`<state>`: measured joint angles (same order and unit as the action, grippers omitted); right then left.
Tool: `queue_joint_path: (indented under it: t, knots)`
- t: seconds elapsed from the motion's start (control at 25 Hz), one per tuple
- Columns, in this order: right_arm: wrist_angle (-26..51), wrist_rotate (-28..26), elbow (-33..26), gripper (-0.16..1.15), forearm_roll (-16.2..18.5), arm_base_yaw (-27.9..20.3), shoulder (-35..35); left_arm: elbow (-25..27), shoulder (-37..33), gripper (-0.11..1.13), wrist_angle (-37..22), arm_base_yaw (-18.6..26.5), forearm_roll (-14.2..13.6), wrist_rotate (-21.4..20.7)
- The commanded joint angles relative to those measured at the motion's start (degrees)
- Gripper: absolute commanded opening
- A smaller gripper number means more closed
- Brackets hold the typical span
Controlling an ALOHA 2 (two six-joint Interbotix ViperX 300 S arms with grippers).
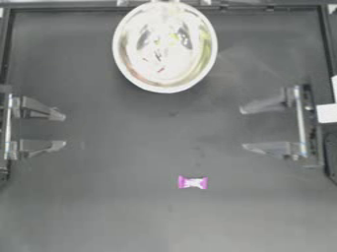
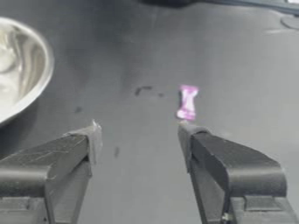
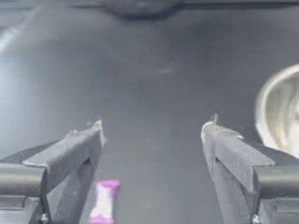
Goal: Put candies in bowl
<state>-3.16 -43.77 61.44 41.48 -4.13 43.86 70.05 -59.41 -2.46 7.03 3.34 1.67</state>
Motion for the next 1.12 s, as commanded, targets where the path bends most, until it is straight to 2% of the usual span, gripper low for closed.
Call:
queue_joint_path:
  t: [0.04, 0.32, 0.44, 0.56, 0.72, 0.8, 0.92, 1.12]
  knots:
    - [-1.23, 0.0, 0.79, 0.97, -0.53, 0.7, 1.67, -1.32, -1.23, 0.9, -0.18, 0.09, -1.32, -0.18]
    - [-1.14, 0.35, 1.58, 0.97, -0.18, 0.62, 2.64, -1.85, -1.23, 0.9, 0.18, 0.09, -4.92, -0.35]
    - [0.79, 0.53, 0.0, 0.97, -0.7, 0.7, 2.11, -2.11, -1.23, 0.9, 0.18, 0.09, -5.27, -0.35]
    - [6.86, 0.62, -3.69, 0.97, -0.79, 2.99, -1.32, -1.93, -1.14, 0.9, 0.26, 0.09, -5.36, -0.35]
    - [19.86, 0.79, -11.07, 0.97, -1.23, 8.61, -8.88, -1.93, -0.97, 0.9, 0.18, 0.09, -5.45, -0.35]
    - [25.75, 1.05, -14.5, 0.97, -3.34, 10.63, -12.13, -2.11, -0.97, 0.9, 0.18, 0.09, -5.45, -0.35]
    - [31.64, 3.6, -18.37, 0.97, -8.44, 12.39, -16.52, -2.02, -0.97, 0.9, 0.18, 0.09, -5.45, -0.35]
    - [37.0, 15.21, -23.82, 0.97, -20.57, 12.48, -22.41, -1.85, -0.79, 0.9, 0.18, 0.09, -5.45, -0.35]
